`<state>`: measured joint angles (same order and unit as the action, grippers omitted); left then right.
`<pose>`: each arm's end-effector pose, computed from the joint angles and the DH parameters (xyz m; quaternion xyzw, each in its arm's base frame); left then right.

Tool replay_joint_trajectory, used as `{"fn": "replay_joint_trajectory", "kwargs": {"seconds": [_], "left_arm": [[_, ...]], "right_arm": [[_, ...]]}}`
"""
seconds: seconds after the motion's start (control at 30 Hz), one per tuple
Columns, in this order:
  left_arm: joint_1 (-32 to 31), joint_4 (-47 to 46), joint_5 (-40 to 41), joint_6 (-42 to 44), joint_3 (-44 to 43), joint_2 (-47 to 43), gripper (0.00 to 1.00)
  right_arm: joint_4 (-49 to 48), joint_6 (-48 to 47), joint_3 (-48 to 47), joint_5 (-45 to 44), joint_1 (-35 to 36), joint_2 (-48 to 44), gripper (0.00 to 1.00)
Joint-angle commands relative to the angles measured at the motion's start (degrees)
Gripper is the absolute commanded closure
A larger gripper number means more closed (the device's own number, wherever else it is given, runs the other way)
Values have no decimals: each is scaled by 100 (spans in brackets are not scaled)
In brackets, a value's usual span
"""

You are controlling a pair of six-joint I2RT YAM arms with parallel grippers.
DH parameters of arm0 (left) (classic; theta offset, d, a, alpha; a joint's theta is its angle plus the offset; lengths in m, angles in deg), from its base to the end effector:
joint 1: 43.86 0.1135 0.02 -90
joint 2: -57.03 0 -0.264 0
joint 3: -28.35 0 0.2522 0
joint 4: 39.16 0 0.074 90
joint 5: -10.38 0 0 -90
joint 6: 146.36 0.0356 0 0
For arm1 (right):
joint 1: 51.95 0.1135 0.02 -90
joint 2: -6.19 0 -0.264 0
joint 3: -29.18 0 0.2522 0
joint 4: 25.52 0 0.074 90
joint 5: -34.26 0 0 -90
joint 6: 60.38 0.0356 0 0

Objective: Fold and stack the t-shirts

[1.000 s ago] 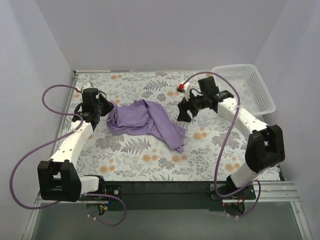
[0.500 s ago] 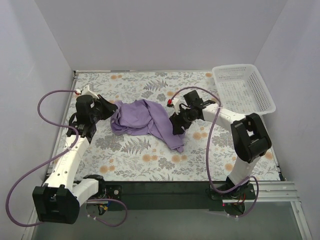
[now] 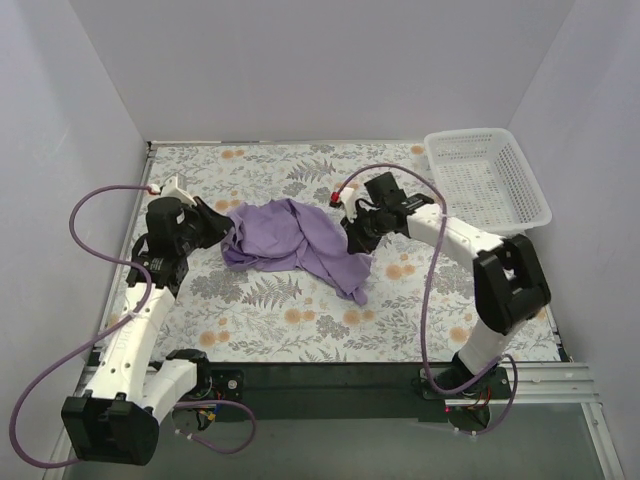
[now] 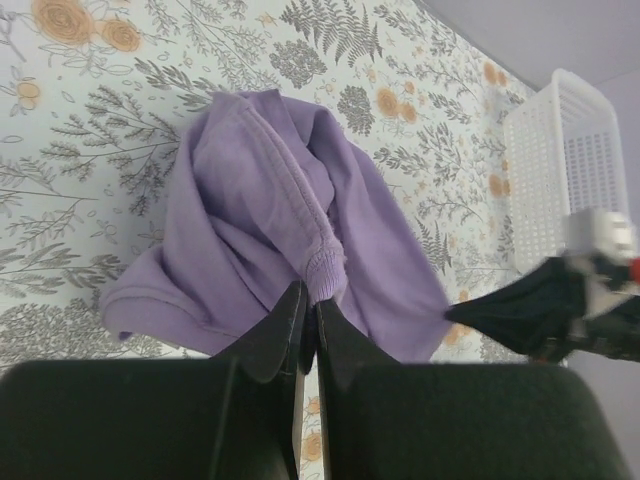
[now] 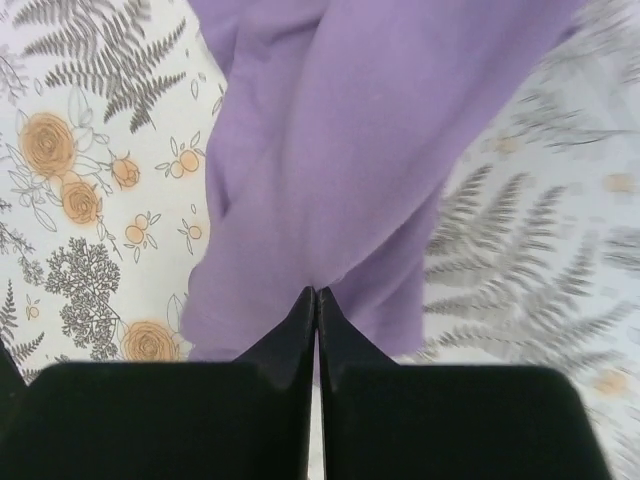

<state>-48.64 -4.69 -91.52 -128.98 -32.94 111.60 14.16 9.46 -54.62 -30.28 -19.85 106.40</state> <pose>0.2124 -0.0251 0.3075 -0.4307 0.7364 -0.3907 0.3458 0.3036 0.2085 0.2140 -0.4686 0.8094 0.2392 0.2610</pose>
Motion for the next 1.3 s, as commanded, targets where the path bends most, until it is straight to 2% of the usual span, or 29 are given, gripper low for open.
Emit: {"fn": "replay_joint_trajectory", "kwargs": {"seconds": [0.0, 0.07, 0.1, 0.2, 0.23, 0.27, 0.3, 0.33, 0.4, 0.43, 0.47, 0.5, 0.53, 0.57, 0.6, 0.67, 0.7, 0.77, 0.87, 0.9, 0.97, 1.07, 1.17, 1.2, 1.27], "left_arm": [[-6, 468, 336, 327, -441, -376, 100], [-15, 539, 582, 345, -757, -350, 100], [-15, 557, 906, 371, -888, -185, 100], [-6, 549, 1514, 406, -1696, 193, 100], [3, 539, 1863, 406, -1925, 517, 100], [12, 513, 2023, 424, -2388, 711, 100], [20, 452, 2225, 433, -2601, 1131, 100], [64, 417, 2436, 442, -2778, 1361, 100], [170, 477, 2333, 424, -3364, 2149, 100], [248, 556, 1915, 398, -3594, 2416, 61], [258, 644, 1728, 328, -3780, 2662, 49], [258, 793, 1570, 293, -4034, 2986, 43], [258, 812, 1411, 257, -4062, 3059, 37], [258, 803, 1349, 214, -4045, 3069, 36], [258, 699, 1366, 178, -3836, 2947, 36], [258, 523, 1357, 248, -3546, 2579, 32], [258, 478, 1296, 292, -3379, 2437, 32], [258, 390, 964, 415, -2817, 2104, 32], [249, 224, 50, 486, -1853, 1383, 32], [249, 119, -579, 459, -1552, 1059, 32], [232, -22, -1145, 319, -720, 785, 33], [-14, -365, -1815, 3, 82, 503, 38], [-786, -515, -1378, -147, 244, 651, 39], [-1249, -550, -1194, -165, 209, 852, 39], [-1595, -638, -744, -357, 139, 1108, 39]], "right_arm": [[37, -383, -439, -443, -316, -1256, 99], [-121, -235, -974, -1239, -615, -1433, 99], [-200, -138, -1220, -1462, -1069, -1372, 99], [-464, 573, -2607, -1798, -1915, -689, 99], [-412, 993, -3307, -1807, -2361, -173, 99], [-290, 1119, -3732, -1807, -2479, 93, 99], [-114, 1181, -4093, -1842, -2585, 366, 94], [53, 1199, -4366, -1877, -2594, 795, 64], [248, 1129, -4388, -1728, -2594, 878, 32], [239, 1042, -4213, -1641, -2586, 722, 13], [248, 945, -4045, -1379, -2586, 607, 9], [256, 561, -3539, -1141, -2586, 275, 2], [283, 322, -3256, -834, -2594, 80, 2], [309, 59, -2948, -31, -2594, -148, 2], [344, -561, -2214, 464, -2586, -385, 2], [467, -1093, -1525, 1666, -2577, -1080, 2], [572, -1713, -1243, 1978, -2499, -1421, 2], [1072, -2279, -583, 2349, -2332, -1661, 2], [1144, -2571, 147, 1957, -1857, -1873, 2], [1136, -2545, 288, 1842, -1656, -1873, 4], [1100, -2466, 551, 1552, -1549, -1838, 6], [960, -2256, 780, 1192, -1443, -1715, 10], [898, -2027, 982, 648, -1426, -1539, 16], [872, -1966, 1088, 489, -1426, -1539, 16], [714, -1921, 1308, 112, -1434, -1591, 16]]}}
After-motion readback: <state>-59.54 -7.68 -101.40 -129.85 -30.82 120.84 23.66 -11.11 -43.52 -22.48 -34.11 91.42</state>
